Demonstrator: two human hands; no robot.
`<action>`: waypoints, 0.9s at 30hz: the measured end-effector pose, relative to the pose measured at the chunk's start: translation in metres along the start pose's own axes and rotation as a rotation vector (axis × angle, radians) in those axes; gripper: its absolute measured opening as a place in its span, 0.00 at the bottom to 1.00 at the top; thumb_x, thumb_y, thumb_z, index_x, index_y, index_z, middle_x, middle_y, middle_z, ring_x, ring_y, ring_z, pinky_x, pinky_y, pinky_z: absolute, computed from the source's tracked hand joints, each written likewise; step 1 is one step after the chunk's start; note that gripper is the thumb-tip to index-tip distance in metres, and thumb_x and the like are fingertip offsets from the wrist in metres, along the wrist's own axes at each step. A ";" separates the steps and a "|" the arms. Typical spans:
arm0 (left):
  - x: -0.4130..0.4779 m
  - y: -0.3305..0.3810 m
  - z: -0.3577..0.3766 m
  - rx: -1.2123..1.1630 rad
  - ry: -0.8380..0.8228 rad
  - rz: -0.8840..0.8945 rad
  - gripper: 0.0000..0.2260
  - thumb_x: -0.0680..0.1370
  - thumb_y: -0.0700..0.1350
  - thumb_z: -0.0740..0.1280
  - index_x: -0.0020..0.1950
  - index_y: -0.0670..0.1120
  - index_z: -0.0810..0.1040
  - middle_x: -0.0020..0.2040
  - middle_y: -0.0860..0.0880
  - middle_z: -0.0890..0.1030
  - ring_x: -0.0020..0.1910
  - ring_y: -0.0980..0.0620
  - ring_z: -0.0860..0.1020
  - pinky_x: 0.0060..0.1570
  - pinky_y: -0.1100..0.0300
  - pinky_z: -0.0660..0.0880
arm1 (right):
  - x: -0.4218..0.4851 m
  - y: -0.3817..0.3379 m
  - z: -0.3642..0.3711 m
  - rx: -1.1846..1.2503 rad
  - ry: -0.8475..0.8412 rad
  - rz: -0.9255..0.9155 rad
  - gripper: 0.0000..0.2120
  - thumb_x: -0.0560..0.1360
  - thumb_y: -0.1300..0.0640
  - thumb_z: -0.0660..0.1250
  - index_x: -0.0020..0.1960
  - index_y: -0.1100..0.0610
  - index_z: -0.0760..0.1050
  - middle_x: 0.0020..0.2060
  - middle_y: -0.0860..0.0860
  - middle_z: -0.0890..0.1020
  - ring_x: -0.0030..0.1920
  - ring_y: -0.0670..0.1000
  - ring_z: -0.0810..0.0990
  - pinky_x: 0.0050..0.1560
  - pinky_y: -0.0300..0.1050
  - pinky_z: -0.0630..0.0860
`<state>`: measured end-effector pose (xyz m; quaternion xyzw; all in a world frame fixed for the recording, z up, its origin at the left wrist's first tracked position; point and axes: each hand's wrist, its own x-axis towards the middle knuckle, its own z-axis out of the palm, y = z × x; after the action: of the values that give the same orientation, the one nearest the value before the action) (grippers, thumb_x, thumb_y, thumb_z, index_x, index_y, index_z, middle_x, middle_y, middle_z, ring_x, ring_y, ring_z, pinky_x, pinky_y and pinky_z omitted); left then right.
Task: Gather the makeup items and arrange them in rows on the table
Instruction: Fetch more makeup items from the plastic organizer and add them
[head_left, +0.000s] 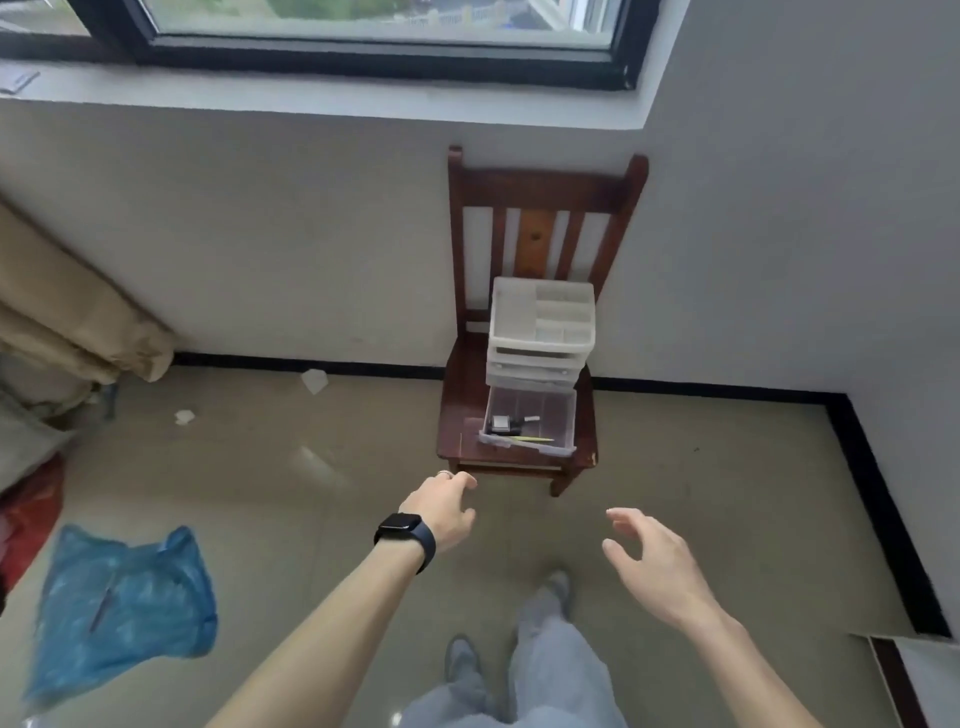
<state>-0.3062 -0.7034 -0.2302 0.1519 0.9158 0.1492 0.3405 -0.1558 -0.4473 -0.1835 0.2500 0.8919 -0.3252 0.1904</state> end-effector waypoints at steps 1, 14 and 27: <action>0.017 0.000 -0.001 0.014 -0.020 -0.010 0.21 0.78 0.50 0.62 0.72 0.55 0.68 0.69 0.50 0.71 0.67 0.49 0.72 0.60 0.53 0.73 | 0.021 0.001 0.002 -0.009 -0.026 0.005 0.17 0.80 0.50 0.65 0.69 0.45 0.72 0.60 0.41 0.78 0.65 0.46 0.74 0.66 0.47 0.71; 0.242 0.019 0.000 0.099 -0.101 -0.127 0.22 0.79 0.51 0.63 0.73 0.51 0.65 0.73 0.49 0.65 0.67 0.45 0.70 0.56 0.49 0.75 | 0.316 -0.004 0.039 -0.168 -0.259 -0.020 0.24 0.82 0.46 0.61 0.75 0.50 0.66 0.69 0.49 0.73 0.69 0.54 0.72 0.64 0.50 0.72; 0.391 -0.002 0.093 0.599 0.017 0.114 0.13 0.60 0.49 0.79 0.43 0.51 0.85 0.39 0.54 0.83 0.39 0.51 0.81 0.35 0.62 0.74 | 0.474 0.018 0.170 -0.455 -0.354 -0.283 0.25 0.79 0.47 0.66 0.75 0.46 0.68 0.70 0.48 0.72 0.69 0.55 0.68 0.63 0.51 0.69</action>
<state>-0.5272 -0.5408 -0.5245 0.2953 0.9119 -0.1072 0.2640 -0.4960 -0.3974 -0.5518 0.0142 0.9207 -0.1791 0.3464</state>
